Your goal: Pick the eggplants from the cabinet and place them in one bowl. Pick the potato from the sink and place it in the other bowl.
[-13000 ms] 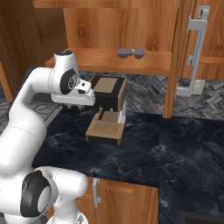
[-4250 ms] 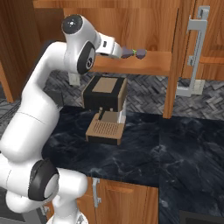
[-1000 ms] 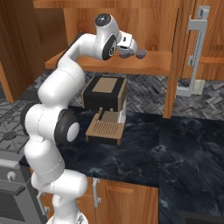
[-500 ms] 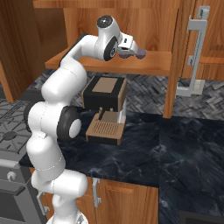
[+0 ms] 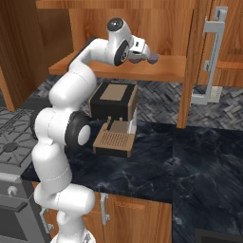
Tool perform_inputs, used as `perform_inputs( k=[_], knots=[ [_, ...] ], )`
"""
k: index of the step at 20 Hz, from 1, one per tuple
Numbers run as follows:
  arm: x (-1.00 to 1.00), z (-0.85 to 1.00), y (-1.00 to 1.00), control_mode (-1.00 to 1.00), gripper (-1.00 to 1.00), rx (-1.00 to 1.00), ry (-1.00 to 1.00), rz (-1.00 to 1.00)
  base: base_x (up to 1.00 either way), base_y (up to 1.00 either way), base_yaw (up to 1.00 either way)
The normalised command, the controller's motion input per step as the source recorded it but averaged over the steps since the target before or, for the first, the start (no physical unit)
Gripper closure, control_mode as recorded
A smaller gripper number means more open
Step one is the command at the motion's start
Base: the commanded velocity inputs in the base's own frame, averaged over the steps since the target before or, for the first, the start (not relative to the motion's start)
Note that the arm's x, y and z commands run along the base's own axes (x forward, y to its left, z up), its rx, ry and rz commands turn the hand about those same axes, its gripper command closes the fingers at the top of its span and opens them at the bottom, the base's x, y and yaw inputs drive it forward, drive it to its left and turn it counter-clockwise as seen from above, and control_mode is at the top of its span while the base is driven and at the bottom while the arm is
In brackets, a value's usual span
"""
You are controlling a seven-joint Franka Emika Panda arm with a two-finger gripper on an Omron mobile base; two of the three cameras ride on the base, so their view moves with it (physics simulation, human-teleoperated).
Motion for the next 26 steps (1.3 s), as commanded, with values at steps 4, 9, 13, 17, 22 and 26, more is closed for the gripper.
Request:
perform_inputs(
  k=[4, 9, 13, 17, 22, 26],
  knots=[
    [0.06, 0.0, -0.1, -1.0, -1.0, 0.0, 0.0, 0.0, 0.0, 0.0, 0.0],
    [0.0, -0.01, -0.19, -1.0, -1.0, 0.0, 0.0, 0.0, 0.0, 0.0, 0.0],
    [0.0, 0.0, 0.0, -1.0, -1.0, 0.0, 0.0, -0.01, 0.0, 0.0, 0.0],
    [0.0, 0.0, 0.0, -1.0, -1.0, 0.0, 0.0, 0.0, 0.0, 0.0, 0.0],
    [0.0, -0.07, 0.01, -1.0, -1.0, 0.0, 0.03, 0.0, 0.0, 0.0, 0.0],
    [0.01, -0.16, 0.02, -1.0, -1.0, 0.0, 0.06, 0.0, 0.0, 0.0, 0.0]
  ],
)
